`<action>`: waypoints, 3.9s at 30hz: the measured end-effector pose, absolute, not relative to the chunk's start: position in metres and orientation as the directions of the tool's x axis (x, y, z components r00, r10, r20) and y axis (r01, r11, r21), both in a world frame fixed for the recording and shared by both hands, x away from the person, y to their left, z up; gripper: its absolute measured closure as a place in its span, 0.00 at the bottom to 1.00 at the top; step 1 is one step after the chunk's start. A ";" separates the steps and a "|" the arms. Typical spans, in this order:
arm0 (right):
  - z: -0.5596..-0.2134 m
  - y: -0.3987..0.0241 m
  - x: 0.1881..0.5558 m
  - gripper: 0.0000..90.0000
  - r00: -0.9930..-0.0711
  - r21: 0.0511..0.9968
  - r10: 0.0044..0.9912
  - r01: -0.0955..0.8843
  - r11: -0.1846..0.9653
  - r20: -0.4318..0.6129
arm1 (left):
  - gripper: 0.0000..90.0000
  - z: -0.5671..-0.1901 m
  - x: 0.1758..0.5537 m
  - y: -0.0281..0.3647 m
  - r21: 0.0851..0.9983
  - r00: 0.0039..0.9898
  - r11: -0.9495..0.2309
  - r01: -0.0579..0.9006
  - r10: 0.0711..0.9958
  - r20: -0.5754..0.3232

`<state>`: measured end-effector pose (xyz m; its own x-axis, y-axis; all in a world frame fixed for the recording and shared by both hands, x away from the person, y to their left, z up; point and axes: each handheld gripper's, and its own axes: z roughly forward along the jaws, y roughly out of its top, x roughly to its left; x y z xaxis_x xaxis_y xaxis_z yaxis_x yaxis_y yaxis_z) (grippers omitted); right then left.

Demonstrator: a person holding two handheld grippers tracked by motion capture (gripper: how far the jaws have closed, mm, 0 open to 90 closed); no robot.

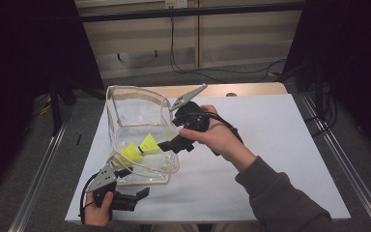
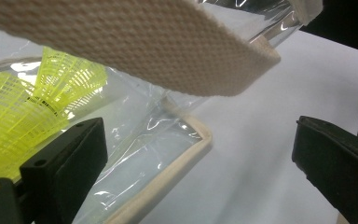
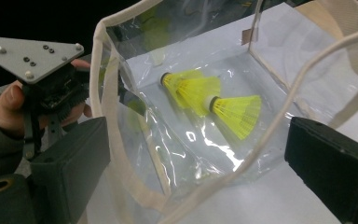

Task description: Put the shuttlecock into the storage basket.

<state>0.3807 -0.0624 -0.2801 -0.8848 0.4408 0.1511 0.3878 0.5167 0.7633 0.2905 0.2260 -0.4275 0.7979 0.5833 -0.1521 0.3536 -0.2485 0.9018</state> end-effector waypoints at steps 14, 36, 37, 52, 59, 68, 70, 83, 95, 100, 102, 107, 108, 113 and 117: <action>-0.296 -0.111 0.375 0.07 -0.870 0.781 0.475 0.388 0.490 0.134 | 0.03 -0.428 0.291 0.225 0.901 0.799 -0.250 0.355 0.581 -0.153; -0.328 -0.158 0.367 0.07 -0.840 0.793 0.527 0.408 0.453 0.132 | 0.03 -0.428 0.291 0.224 0.900 0.798 -0.253 0.355 0.583 -0.151; -0.330 -0.160 0.367 0.07 -0.839 0.794 0.526 0.411 0.447 0.137 | 0.03 -0.429 0.291 0.224 0.899 0.797 -0.254 0.355 0.585 -0.150; -0.349 -0.179 0.361 0.07 -0.824 0.793 0.549 0.425 0.436 0.139 | 0.03 -0.429 0.291 0.224 0.899 0.798 -0.256 0.355 0.585 -0.148; -0.357 -0.191 0.359 0.07 -0.809 0.797 0.571 0.434 0.419 0.141 | 0.03 -0.428 0.291 0.224 0.898 0.798 -0.260 0.357 0.584 -0.148; -0.367 -0.202 0.355 0.07 -0.795 0.802 0.589 0.443 0.402 0.144 | 0.03 -0.428 0.291 0.224 0.897 0.798 -0.261 0.356 0.584 -0.148; -0.369 -0.205 0.354 0.07 -0.793 0.802 0.590 0.447 0.397 0.150 | 0.03 -0.428 0.291 0.224 0.898 0.799 -0.259 0.356 0.583 -0.148; -0.382 -0.219 0.349 0.07 -0.776 0.804 0.610 0.460 0.378 0.158 | 0.03 -0.428 0.291 0.224 0.898 0.798 -0.259 0.357 0.584 -0.149; -0.393 -0.236 0.340 0.07 -0.759 0.812 0.634 0.460 0.358 0.150 | 0.03 -0.429 0.291 0.223 0.898 0.799 -0.259 0.355 0.582 -0.148; -0.399 -0.243 0.336 0.07 -0.759 0.810 0.633 0.465 0.357 0.156 | 0.03 -0.429 0.291 0.224 0.899 0.796 -0.255 0.357 0.587 -0.150; -0.402 -0.246 0.334 0.07 -0.754 0.808 0.638 0.470 0.355 0.158 | 0.03 -0.429 0.292 0.224 0.899 0.798 -0.254 0.357 0.584 -0.151; -0.408 -0.253 0.330 0.07 -0.743 0.813 0.652 0.469 0.345 0.152 | 0.03 -0.429 0.292 0.224 0.898 0.798 -0.257 0.356 0.583 -0.150; -0.409 -0.254 0.329 0.07 -0.741 0.812 0.653 0.471 0.343 0.154 | 0.03 -0.429 0.292 0.224 0.898 0.797 -0.257 0.358 0.585 -0.150; -0.412 -0.259 0.326 0.07 -0.737 0.816 0.659 0.469 0.338 0.150 | 0.03 -0.429 0.292 0.224 0.897 0.798 -0.258 0.360 0.583 -0.152; -0.414 -0.262 0.324 0.07 -0.735 0.821 0.662 0.466 0.330 0.151 | 0.03 -0.429 0.292 0.223 0.896 0.798 -0.260 0.360 0.584 -0.151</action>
<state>0.3238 -0.2624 -0.4140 -0.7346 0.6615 0.1505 0.4657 0.3304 0.8210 0.2919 0.2235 -0.4291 0.7977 0.5839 -0.1510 0.3597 -0.2596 0.8962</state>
